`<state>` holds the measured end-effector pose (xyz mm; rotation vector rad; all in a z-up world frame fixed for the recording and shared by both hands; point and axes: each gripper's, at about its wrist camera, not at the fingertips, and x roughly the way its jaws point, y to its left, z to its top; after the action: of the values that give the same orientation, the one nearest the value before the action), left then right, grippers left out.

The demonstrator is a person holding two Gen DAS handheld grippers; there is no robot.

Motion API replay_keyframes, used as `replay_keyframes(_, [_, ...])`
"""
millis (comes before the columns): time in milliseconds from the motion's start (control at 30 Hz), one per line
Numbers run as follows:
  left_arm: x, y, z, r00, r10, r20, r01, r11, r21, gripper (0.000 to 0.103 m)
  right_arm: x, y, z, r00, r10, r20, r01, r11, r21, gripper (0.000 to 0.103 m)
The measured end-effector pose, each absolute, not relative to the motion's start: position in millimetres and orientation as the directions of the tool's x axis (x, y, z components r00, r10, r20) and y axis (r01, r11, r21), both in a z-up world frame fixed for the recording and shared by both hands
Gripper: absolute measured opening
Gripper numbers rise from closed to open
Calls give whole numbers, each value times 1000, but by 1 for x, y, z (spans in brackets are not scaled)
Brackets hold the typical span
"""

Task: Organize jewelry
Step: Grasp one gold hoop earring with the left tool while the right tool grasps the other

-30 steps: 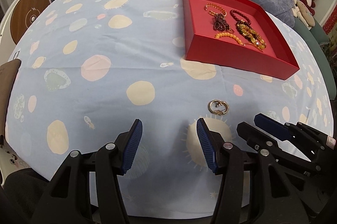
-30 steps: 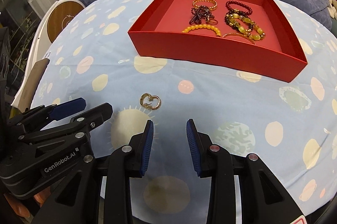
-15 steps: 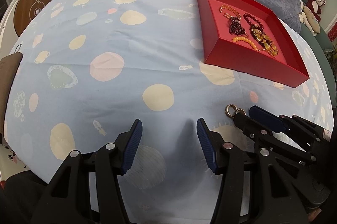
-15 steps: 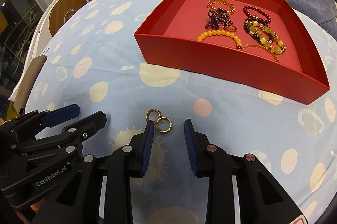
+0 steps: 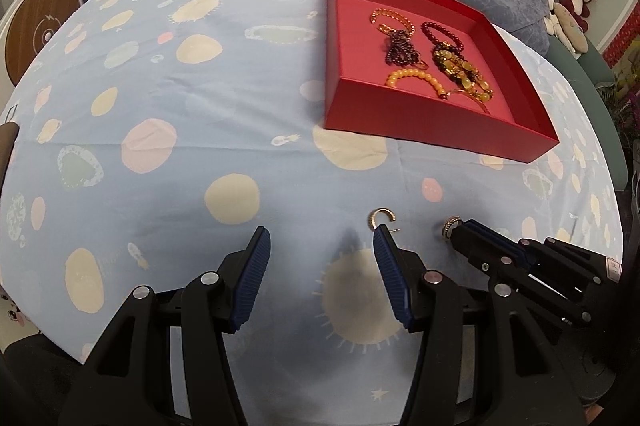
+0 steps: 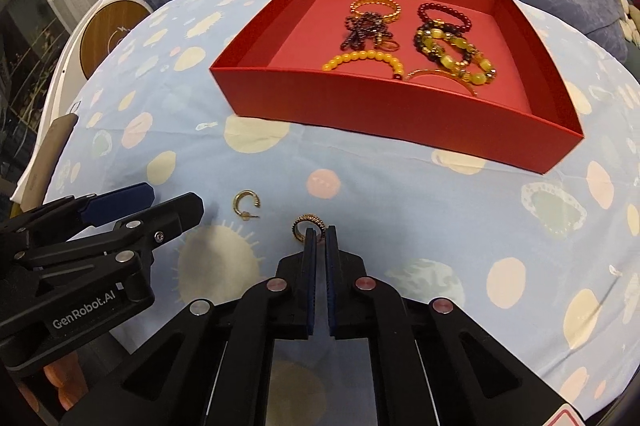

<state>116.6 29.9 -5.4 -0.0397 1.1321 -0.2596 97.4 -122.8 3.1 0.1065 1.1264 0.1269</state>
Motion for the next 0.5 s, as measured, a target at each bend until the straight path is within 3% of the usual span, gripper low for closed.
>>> replay_keyframes(200, [119, 8, -11, 382, -236, -894, 211, 964, -164, 51, 91, -145, 2, 413, 163, -896, -5, 984, 177, 5])
replay_keyframes(333, [120, 6, -9, 387, -235, -891, 214, 964, -161, 51, 89, -142, 5, 432, 160, -888, -7, 985, 174, 27])
replay_keyframes(500, [122, 10, -9, 385, -227, -895, 207, 966, -156, 51, 94, -132, 0, 429, 149, -891, -26, 988, 153, 27])
